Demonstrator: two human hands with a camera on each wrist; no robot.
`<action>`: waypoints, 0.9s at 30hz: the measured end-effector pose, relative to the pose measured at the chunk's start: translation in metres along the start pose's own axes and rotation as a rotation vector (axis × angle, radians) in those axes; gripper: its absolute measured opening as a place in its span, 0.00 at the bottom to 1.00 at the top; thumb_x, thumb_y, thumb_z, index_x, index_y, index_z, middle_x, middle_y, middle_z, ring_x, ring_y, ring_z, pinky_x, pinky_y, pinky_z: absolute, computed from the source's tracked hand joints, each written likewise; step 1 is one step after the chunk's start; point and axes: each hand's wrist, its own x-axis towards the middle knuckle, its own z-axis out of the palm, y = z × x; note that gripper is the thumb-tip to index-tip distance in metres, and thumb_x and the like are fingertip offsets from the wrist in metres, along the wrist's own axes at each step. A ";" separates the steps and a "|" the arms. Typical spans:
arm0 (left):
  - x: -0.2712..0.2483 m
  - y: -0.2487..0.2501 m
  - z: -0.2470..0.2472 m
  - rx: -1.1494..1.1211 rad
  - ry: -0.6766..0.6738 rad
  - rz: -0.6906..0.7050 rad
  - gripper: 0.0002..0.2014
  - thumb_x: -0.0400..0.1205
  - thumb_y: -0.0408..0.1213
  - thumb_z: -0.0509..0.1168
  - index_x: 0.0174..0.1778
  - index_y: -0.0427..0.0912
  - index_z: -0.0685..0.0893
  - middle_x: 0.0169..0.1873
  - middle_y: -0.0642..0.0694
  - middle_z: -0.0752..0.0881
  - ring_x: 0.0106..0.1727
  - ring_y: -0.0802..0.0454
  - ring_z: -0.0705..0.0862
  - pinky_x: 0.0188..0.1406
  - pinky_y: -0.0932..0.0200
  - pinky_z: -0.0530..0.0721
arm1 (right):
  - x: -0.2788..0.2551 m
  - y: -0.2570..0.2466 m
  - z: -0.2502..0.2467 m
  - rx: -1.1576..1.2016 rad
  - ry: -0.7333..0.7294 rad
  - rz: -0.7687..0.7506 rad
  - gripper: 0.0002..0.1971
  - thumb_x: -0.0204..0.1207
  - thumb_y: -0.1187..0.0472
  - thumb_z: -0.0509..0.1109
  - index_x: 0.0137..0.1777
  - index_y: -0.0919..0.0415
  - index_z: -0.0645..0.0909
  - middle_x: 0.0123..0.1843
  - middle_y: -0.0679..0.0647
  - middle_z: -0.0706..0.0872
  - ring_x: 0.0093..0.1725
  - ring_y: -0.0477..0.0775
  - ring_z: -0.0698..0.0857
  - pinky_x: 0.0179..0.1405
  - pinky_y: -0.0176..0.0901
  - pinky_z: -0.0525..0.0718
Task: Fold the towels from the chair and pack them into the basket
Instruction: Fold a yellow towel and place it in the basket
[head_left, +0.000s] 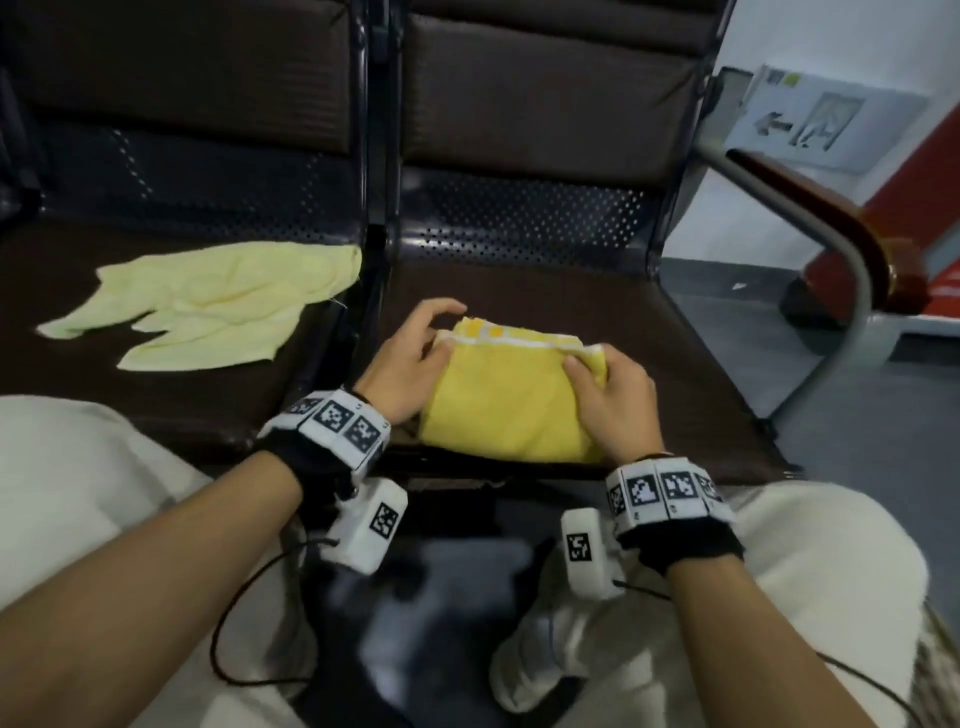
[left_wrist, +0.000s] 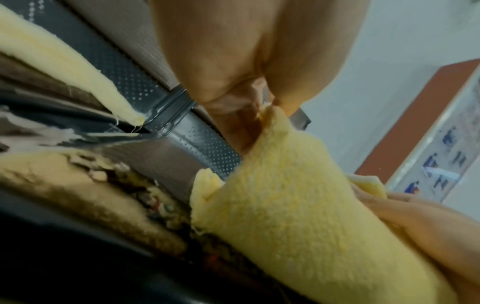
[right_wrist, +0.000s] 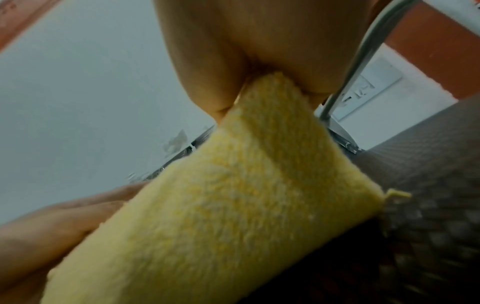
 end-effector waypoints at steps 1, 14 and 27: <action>0.008 -0.003 0.001 -0.021 -0.003 -0.012 0.14 0.85 0.36 0.56 0.64 0.56 0.74 0.40 0.40 0.85 0.37 0.48 0.82 0.37 0.52 0.77 | 0.008 0.001 0.002 -0.005 -0.016 0.022 0.09 0.79 0.53 0.67 0.47 0.57 0.84 0.47 0.58 0.88 0.54 0.64 0.84 0.43 0.39 0.69; 0.130 -0.043 0.031 0.068 -0.128 -0.266 0.16 0.81 0.30 0.58 0.57 0.55 0.82 0.58 0.48 0.83 0.52 0.53 0.82 0.42 0.58 0.81 | 0.112 0.029 0.023 -0.244 -0.318 0.396 0.21 0.78 0.52 0.67 0.69 0.59 0.75 0.62 0.58 0.82 0.63 0.60 0.80 0.49 0.42 0.72; 0.078 -0.029 0.030 0.458 -0.204 0.079 0.25 0.74 0.28 0.68 0.67 0.51 0.78 0.66 0.46 0.69 0.68 0.47 0.68 0.70 0.54 0.68 | 0.053 0.011 0.000 -0.558 -0.663 -0.140 0.18 0.75 0.46 0.70 0.61 0.50 0.76 0.57 0.46 0.77 0.62 0.52 0.77 0.61 0.51 0.78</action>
